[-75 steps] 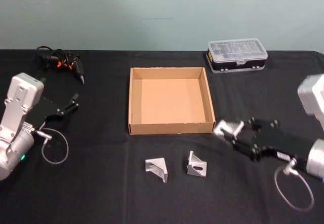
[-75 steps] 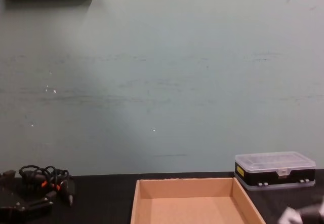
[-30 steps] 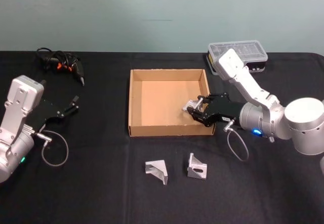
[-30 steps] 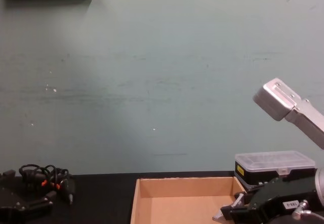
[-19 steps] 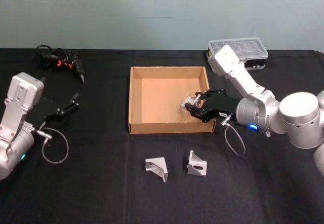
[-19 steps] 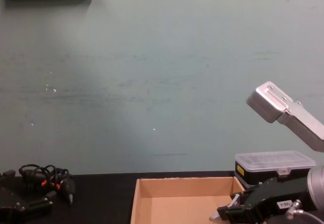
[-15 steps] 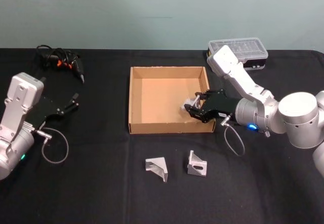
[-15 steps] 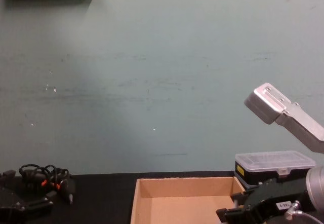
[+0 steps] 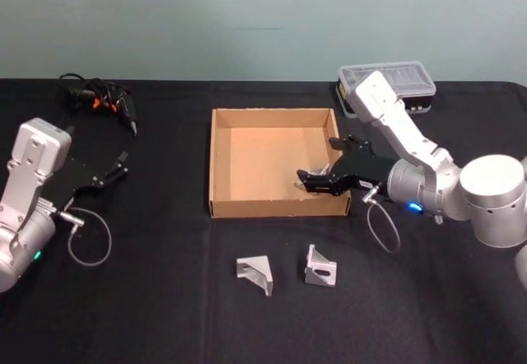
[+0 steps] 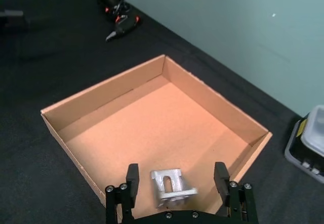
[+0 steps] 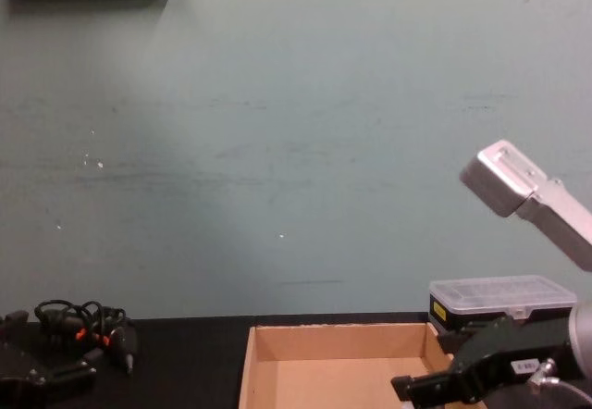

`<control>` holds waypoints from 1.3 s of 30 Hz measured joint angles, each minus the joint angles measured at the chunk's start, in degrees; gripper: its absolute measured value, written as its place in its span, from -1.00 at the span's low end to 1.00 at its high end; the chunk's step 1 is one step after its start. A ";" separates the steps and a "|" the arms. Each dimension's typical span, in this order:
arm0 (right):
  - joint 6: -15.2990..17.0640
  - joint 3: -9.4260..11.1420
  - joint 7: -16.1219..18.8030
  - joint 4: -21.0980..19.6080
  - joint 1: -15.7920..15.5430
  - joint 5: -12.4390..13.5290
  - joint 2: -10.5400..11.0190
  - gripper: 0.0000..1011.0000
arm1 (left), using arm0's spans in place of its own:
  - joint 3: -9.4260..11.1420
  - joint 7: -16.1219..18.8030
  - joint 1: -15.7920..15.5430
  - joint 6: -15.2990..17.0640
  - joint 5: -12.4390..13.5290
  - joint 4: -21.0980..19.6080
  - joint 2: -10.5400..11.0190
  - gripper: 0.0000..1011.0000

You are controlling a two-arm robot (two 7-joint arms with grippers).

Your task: Use one hand to pick up the angle iron from the table and place it into the box.

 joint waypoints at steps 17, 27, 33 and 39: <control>-2.03 5.84 1.20 -12.88 -8.58 5.04 6.75 0.99 | 0.00 0.00 0.00 0.00 0.00 0.00 0.00 0.98; -3.17 6.74 4.29 -19.89 -14.21 8.42 12.62 0.99 | 0.00 0.00 0.00 0.00 0.00 0.00 0.00 0.98; -3.99 6.26 6.81 -23.36 -16.99 10.34 16.39 0.99 | 0.00 0.00 0.00 0.00 0.00 0.00 0.00 0.98; -4.61 5.12 8.63 -24.74 -18.31 11.32 19.06 0.99 | 0.00 0.00 0.00 0.00 0.00 0.00 0.00 0.98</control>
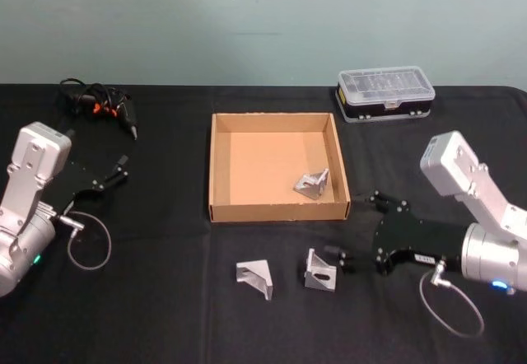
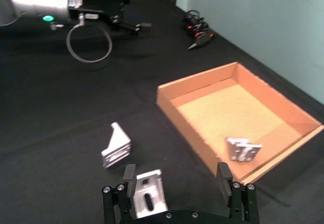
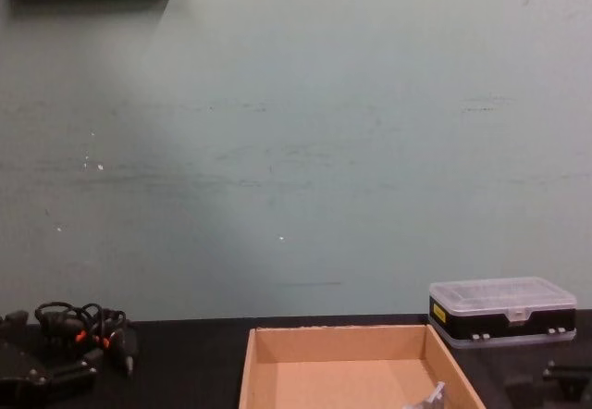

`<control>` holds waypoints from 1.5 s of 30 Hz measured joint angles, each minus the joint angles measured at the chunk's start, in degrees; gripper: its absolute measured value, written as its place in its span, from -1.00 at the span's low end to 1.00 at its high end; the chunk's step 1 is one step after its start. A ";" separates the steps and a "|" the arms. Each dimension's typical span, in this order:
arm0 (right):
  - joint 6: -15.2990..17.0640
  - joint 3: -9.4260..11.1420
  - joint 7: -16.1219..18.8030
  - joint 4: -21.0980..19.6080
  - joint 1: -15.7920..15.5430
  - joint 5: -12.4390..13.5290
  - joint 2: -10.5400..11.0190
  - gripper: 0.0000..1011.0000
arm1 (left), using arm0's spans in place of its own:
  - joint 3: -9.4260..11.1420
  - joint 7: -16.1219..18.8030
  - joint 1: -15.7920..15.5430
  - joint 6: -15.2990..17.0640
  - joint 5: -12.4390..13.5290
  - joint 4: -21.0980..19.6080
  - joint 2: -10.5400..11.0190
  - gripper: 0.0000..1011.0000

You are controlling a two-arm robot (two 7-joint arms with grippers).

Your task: Use one hand to pick up the angle iron from the table and place it into the box.

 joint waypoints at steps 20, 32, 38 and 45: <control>-1.13 -6.07 1.38 4.20 1.31 -0.73 0.11 0.99 | 0.00 0.00 0.00 0.00 0.00 0.00 0.00 0.98; -1.44 -8.49 1.07 7.47 4.10 -1.83 -2.72 0.99 | 0.00 0.00 0.00 0.00 0.00 0.00 0.00 0.98; -1.47 -9.22 1.00 9.28 5.55 -2.25 -4.02 0.99 | 0.00 0.00 0.00 0.00 0.00 0.00 0.00 0.98; -1.56 -9.97 1.04 10.49 6.70 -2.62 -5.03 0.99 | 0.00 0.00 0.00 0.00 0.00 0.00 0.00 0.98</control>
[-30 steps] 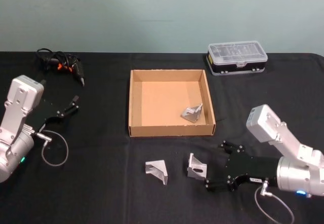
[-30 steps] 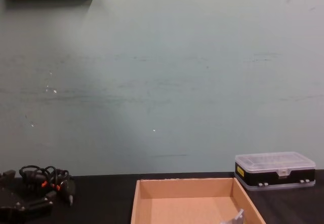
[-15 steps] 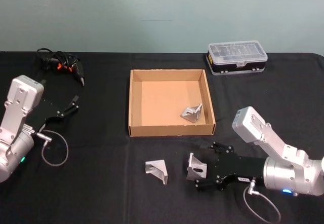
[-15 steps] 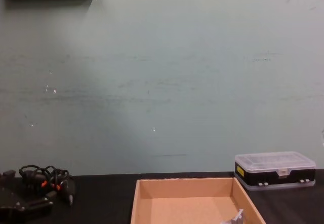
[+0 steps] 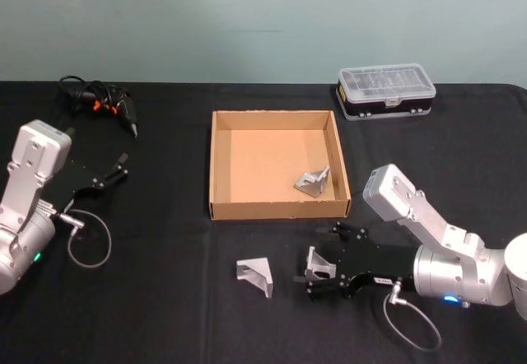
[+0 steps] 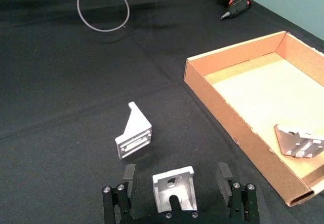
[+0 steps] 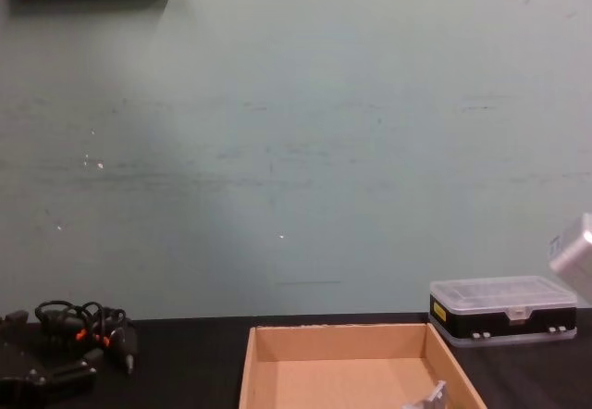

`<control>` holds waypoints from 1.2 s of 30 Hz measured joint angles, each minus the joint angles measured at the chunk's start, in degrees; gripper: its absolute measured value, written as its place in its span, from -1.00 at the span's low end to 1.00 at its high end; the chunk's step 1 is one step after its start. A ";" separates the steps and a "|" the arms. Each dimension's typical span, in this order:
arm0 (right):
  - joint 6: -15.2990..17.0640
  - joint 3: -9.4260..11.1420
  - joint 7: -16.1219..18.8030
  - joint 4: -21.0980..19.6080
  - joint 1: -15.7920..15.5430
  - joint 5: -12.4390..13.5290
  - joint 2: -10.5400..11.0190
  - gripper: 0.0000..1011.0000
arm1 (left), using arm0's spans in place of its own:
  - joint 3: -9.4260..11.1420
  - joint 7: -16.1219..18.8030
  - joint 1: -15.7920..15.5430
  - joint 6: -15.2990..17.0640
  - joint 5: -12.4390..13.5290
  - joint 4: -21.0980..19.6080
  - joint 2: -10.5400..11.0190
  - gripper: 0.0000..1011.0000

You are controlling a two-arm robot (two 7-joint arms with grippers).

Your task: Use one hand to pick up the angle iron from the table and place it into the box.

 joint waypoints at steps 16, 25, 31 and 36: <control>0.16 -0.96 0.30 0.52 0.69 -0.30 -0.46 0.72 | 0.00 0.00 0.00 0.00 0.00 0.00 0.00 0.98; 0.13 -1.03 0.24 0.26 0.39 -0.25 -0.37 0.20 | 0.00 0.00 0.00 0.00 0.00 0.00 0.00 0.98; 0.09 -0.98 0.05 0.10 0.15 -0.21 -0.30 -0.11 | 0.00 0.00 0.00 0.00 0.00 0.00 0.00 0.98; 0.10 -0.73 -0.20 -0.46 -0.09 -0.12 -0.15 -0.11 | 0.00 0.00 0.00 0.00 0.00 0.00 0.00 0.98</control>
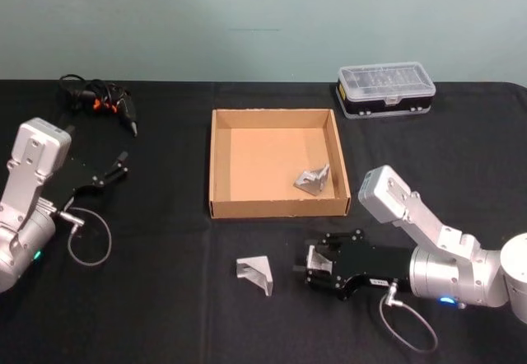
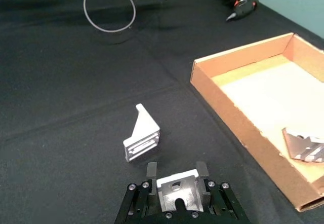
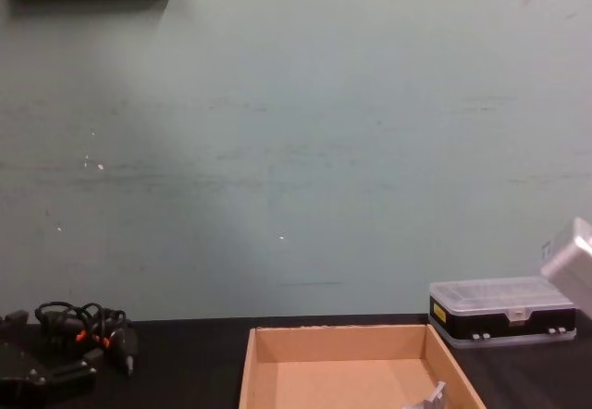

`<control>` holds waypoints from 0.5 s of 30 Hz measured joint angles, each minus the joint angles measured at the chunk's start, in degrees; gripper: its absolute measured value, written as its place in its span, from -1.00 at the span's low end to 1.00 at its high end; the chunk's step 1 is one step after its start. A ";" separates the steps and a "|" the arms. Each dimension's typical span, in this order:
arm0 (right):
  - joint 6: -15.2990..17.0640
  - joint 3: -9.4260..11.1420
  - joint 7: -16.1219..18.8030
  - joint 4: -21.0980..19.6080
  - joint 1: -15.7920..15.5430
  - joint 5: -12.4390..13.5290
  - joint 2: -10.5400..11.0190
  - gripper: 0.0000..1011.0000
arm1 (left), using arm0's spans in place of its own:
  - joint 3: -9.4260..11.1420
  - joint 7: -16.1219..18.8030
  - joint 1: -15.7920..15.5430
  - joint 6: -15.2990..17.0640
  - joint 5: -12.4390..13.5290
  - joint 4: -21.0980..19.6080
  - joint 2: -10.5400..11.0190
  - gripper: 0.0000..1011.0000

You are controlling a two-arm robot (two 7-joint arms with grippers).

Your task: Use one hand to pick up the angle iron from the table and place it into the box.

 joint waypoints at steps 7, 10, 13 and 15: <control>0.09 1.80 -1.64 -3.21 -1.16 0.72 0.80 -0.11 | 0.00 0.00 0.00 0.00 0.00 0.00 0.00 0.98; 0.09 2.63 -2.28 -4.50 -1.51 1.13 1.03 -0.11 | 0.00 0.00 0.00 0.00 0.00 0.00 0.00 0.98; 0.06 3.98 -3.46 -6.07 -1.62 1.64 0.98 -0.11 | 0.00 0.00 0.00 0.00 0.00 0.00 0.00 0.98; 0.07 4.37 -3.91 -6.39 -1.37 1.76 0.71 -0.11 | 0.00 0.00 0.00 0.00 0.00 0.00 0.00 0.98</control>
